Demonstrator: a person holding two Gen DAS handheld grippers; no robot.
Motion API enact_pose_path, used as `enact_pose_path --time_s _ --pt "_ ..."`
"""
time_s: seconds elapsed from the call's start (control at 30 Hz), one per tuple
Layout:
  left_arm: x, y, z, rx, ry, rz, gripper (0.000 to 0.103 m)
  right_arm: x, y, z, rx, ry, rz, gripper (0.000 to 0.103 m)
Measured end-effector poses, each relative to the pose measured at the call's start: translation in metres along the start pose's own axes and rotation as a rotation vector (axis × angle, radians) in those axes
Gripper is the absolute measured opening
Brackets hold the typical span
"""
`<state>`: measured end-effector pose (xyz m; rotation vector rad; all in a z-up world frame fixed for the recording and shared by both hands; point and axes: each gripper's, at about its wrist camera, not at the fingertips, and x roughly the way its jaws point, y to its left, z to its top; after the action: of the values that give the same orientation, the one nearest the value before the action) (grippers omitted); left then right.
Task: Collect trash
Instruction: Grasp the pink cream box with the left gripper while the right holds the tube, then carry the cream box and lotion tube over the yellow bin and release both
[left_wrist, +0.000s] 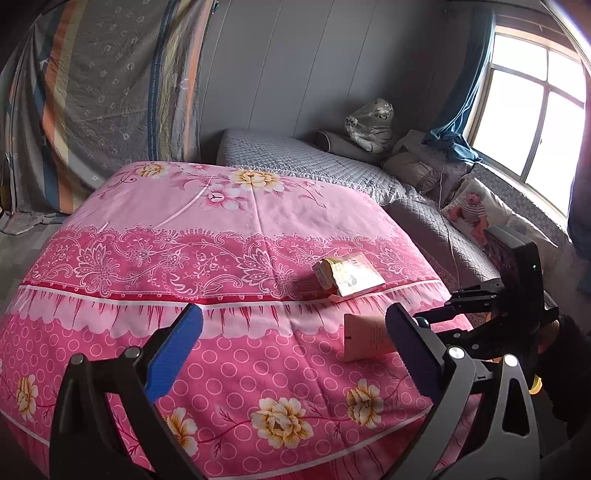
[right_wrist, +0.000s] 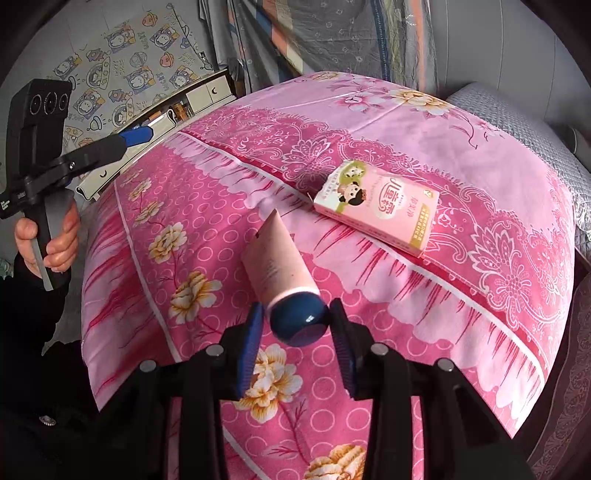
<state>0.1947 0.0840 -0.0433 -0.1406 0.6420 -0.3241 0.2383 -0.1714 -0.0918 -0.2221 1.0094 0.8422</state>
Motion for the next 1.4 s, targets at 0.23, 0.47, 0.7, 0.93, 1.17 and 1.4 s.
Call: enact_pose_path --time_s 0.23,0.47,0.7,0.93,1.17,1.4 --pt "0.030 -0.027 0.010 0.264 0.055 0.003 0.095 -0.023 -0.013 -0.018 0.146 -0.024 0.098 0.034" --pt "0.085 -0.076 0.034 0.591 0.161 -0.155 0.095 -0.056 -0.005 -0.038 0.186 -0.092 0.108 0.033" --pt "0.153 -0.113 0.035 0.850 0.336 -0.229 0.095 -0.079 0.015 -0.050 0.150 -0.104 0.083 0.031" --pt "0.209 -0.120 0.032 0.912 0.493 -0.210 0.094 -0.097 0.024 -0.060 0.169 -0.159 0.143 0.031" --pt "0.224 -0.119 0.032 0.891 0.549 -0.239 0.065 -0.114 0.034 -0.070 0.180 -0.208 0.157 0.031" --pt "0.191 -0.101 0.057 0.753 0.454 -0.270 0.055 -0.132 0.027 -0.083 0.236 -0.277 0.149 0.031"
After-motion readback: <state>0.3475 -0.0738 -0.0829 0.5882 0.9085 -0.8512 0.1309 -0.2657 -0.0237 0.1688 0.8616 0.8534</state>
